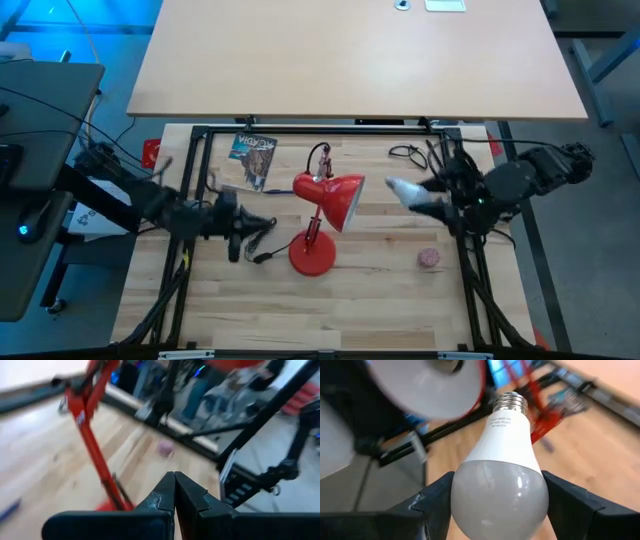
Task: Screw lightbulb
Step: Remove the lightbulb from the lamp
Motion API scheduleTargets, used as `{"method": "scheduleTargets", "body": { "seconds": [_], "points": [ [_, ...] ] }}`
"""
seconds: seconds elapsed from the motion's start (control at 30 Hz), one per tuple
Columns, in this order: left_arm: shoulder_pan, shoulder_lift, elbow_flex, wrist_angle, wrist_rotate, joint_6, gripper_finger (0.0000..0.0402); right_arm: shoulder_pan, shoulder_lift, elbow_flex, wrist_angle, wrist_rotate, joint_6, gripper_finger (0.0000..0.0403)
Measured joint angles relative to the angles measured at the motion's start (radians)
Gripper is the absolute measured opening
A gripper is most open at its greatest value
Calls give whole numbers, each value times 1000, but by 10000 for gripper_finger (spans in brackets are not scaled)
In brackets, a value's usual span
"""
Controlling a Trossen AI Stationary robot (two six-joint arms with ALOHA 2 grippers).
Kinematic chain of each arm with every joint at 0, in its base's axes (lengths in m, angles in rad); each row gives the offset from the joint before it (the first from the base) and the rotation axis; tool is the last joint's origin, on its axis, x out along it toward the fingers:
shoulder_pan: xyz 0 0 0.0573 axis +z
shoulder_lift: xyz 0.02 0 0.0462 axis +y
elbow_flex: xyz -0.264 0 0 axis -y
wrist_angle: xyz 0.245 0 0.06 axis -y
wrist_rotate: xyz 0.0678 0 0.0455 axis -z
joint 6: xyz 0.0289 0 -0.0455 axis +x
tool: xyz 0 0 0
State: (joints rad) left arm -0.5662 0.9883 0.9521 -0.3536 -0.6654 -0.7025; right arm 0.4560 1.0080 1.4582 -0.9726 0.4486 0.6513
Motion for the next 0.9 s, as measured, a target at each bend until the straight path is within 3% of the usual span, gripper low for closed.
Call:
{"method": "scheduleTargets", "body": {
  "seconds": [0.17, 0.27, 0.37, 0.57, 0.77, 0.9],
  "points": [
    [175, -183, -212, 343, 225, 192, 0, -117, -9, -49, 141, 30, -65, 254],
    [262, -281, -390, 607, 368, 209, 0, -177, -28, -169, 307, -3, -38, 254],
    [321, -339, -543, 742, 453, 187, 0, -209, -45, -330, 462, -42, 18, 254],
    [364, -370, -754, 787, 494, 135, 0, -289, -85, -591, 697, -136, 41, 254],
    [379, -370, -938, 1028, 490, 128, 0, -381, -173, -815, 917, -161, -22, 254],
    [392, -365, -941, 952, 472, 144, 0, -400, -237, -966, 1039, -192, -30, 254]
  ]
}}
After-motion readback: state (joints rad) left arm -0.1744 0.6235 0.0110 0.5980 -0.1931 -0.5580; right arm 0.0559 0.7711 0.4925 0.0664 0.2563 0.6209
